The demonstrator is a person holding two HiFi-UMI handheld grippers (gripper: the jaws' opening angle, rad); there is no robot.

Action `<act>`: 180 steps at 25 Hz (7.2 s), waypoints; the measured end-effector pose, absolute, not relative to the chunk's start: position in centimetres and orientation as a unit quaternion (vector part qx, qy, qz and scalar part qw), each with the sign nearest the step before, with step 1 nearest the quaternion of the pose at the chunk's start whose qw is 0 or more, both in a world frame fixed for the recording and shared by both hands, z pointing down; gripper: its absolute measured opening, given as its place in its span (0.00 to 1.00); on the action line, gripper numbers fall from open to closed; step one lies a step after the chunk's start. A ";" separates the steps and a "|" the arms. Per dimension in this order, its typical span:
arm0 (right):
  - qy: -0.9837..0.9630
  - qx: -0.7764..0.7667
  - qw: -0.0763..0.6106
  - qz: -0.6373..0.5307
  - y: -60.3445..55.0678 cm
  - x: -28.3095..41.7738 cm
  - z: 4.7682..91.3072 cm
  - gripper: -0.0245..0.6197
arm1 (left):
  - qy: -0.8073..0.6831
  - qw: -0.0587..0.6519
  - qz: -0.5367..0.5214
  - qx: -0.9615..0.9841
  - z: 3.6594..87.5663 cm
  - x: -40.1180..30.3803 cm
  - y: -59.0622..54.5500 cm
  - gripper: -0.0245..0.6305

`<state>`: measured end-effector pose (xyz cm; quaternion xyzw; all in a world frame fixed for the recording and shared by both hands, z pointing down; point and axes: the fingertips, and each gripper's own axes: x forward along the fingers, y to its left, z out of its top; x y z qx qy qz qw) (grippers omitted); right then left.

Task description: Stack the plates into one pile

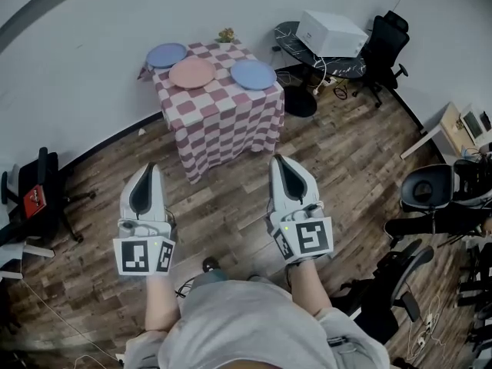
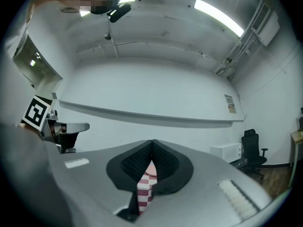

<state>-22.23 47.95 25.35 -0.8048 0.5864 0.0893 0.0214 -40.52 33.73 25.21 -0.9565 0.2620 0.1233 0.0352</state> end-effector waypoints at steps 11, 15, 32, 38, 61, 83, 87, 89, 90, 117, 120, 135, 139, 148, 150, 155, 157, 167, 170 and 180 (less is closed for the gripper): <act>0.557 -0.823 0.044 0.101 44.5 -23.0 25.4 0.04 | 0.230 0.032 0.136 -0.963 25.3 -40.7 28.9 0.04; 0.556 -0.825 0.038 0.096 43.7 -23.1 25.8 0.04 | 0.222 0.020 0.138 -0.965 25.6 -40.2 27.8 0.04; 0.561 -0.820 0.043 0.103 34.0 -12.9 24.9 0.04 | 0.235 0.023 0.130 -0.963 25.7 -31.1 18.5 0.04; 0.569 -0.813 0.029 0.124 29.8 -7.3 23.3 0.04 | 0.238 0.028 0.143 -0.960 24.2 -25.4 14.9 0.04; 0.582 -0.801 0.028 0.137 24.8 6.9 24.2 0.04 | 0.238 0.036 0.144 -0.960 24.8 -10.6 10.4 0.04; 0.537 -0.831 0.035 0.142 10.5 19.4 22.8 0.04 | 0.127 0.034 0.124 -0.984 23.7 4.1 -4.2 0.04; 0.534 -0.833 0.041 0.138 8.2 20.7 23.1 0.04 | 0.104 0.010 0.145 -0.984 23.7 5.7 -6.6 0.04; 0.526 -0.840 0.039 0.130 7.4 21.3 23.6 0.04 | 0.106 0.015 0.138 -0.985 24.3 6.5 -7.8 0.04; 0.521 -0.844 0.037 0.123 7.0 21.7 24.1 0.04 | 0.106 0.019 0.130 -0.986 24.8 6.9 -8.2 0.04; 0.570 -0.793 -0.059 -0.208 1.6 35.1 43.0 0.04 | 0.156 -0.224 -0.185 -0.944 49.0 19.2 -9.4 0.14; 0.577 -0.775 -0.074 -0.248 1.7 36.7 46.2 0.04 | 0.178 -0.239 -0.214 -0.930 51.8 20.1 -8.8 0.16; 0.585 -0.694 -0.124 -0.401 4.1 41.5 59.6 0.17 | 0.281 -0.307 -0.309 -0.855 62.2 20.7 -6.4 0.26; 0.581 -0.675 -0.135 -0.433 4.8 41.6 62.4 0.20 | 0.297 -0.320 -0.320 -0.841 63.5 20.3 -5.9 0.27; 0.581 -0.649 -0.146 -0.469 5.4 40.7 65.7 0.20 | 0.306 -0.335 -0.339 -0.824 65.6 20.1 -4.9 0.27; 0.575 -0.653 -0.155 -0.468 5.4 40.9 65.9 0.12 | 0.310 -0.337 -0.342 -0.821 65.8 20.1 -4.8 0.22; 0.573 -0.662 -0.145 -0.460 4.7 41.4 64.5 0.09 | 0.323 -0.341 -0.334 -0.817 65.0 19.7 -5.2 0.12; 0.582 -0.665 -0.139 -0.446 3.6 41.5 63.3 0.09 | 0.330 -0.336 -0.321 -0.822 64.0 19.6 -5.8 0.12; 0.643 -0.644 -0.107 -0.400 -2.5 39.0 58.1 0.08 | 0.396 -0.306 -0.256 -0.827 58.3 15.9 -9.5 0.11; 0.663 -0.628 -0.106 -0.393 -4.0 37.2 57.3 0.08 | 0.424 -0.311 -0.235 -0.818 57.3 13.8 -10.1 0.10; 0.731 -0.564 -0.118 -0.367 -9.1 29.6 54.8 0.08 | 0.511 -0.314 -0.197 -0.776 55.1 5.4 -10.3 0.10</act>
